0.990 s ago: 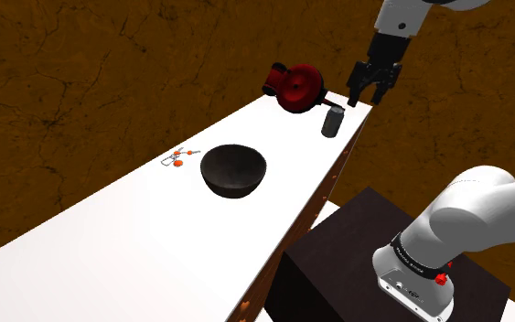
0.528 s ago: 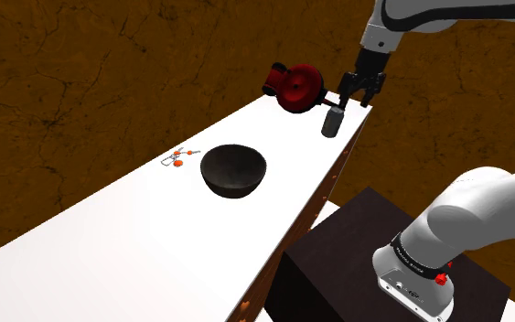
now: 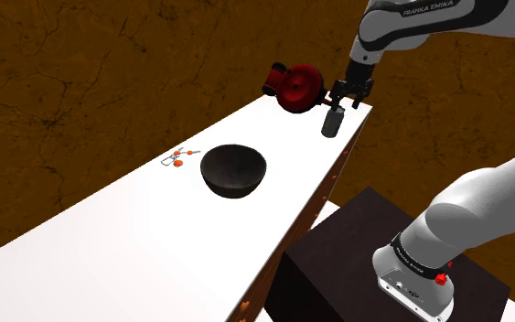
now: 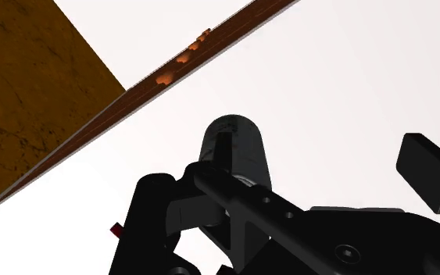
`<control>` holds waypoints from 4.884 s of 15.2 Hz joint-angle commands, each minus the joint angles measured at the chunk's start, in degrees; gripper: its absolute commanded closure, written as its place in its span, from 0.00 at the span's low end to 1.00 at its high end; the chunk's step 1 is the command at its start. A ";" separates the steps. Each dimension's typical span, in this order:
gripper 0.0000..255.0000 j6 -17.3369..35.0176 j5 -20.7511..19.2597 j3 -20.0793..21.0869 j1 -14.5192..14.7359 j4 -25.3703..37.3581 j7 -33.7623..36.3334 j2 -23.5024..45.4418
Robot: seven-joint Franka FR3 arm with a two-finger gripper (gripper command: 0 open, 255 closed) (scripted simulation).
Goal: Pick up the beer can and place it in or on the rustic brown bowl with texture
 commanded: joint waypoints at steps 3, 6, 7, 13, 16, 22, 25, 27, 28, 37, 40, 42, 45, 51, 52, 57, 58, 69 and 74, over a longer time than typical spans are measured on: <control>0.00 5.11 -0.55 -2.18 -1.21 2.43 -1.90 6.47; 0.00 7.78 -0.44 -3.04 -1.67 3.40 -2.74 9.71; 0.00 8.57 -0.39 -3.08 -1.68 2.90 -2.79 10.01; 0.00 12.99 -0.01 -3.31 -1.67 0.35 -3.11 11.92; 0.00 12.99 -0.01 -3.31 -1.67 0.35 -3.11 11.92; 1.00 12.98 -0.01 -3.30 -1.67 0.35 -3.11 11.91; 1.00 12.96 -0.01 -3.31 -1.67 0.37 -3.11 11.91; 1.00 12.95 -0.01 -3.30 -1.67 0.38 -3.11 11.90; 1.00 12.93 -0.02 -3.30 -1.67 0.37 -3.10 11.88; 1.00 7.45 -0.45 -3.03 -1.66 3.66 -2.73 9.63; 1.00 5.09 -0.57 -2.91 -1.65 5.25 -2.62 8.85; 1.00 3.52 -0.63 -2.84 -1.64 6.37 -2.55 8.40; 1.00 1.18 -0.70 -2.73 -1.62 8.14 -2.48 7.81; 1.00 -3.46 -0.76 -2.52 -1.56 11.99 -2.39 7.00; 1.00 -4.24 -0.76 -2.49 -1.54 12.67 -2.38 6.91; 1.00 -8.09 -0.73 -2.35 -1.48 16.27 -2.37 6.66; 1.00 -8.86 -0.72 -2.32 -1.47 17.03 -2.38 6.64; 1.00 -12.86 0.01 3.30 1.63 16.43 6.04 2.23; 1.00 -13.59 1.33 8.04 4.23 14.94 12.98 0.13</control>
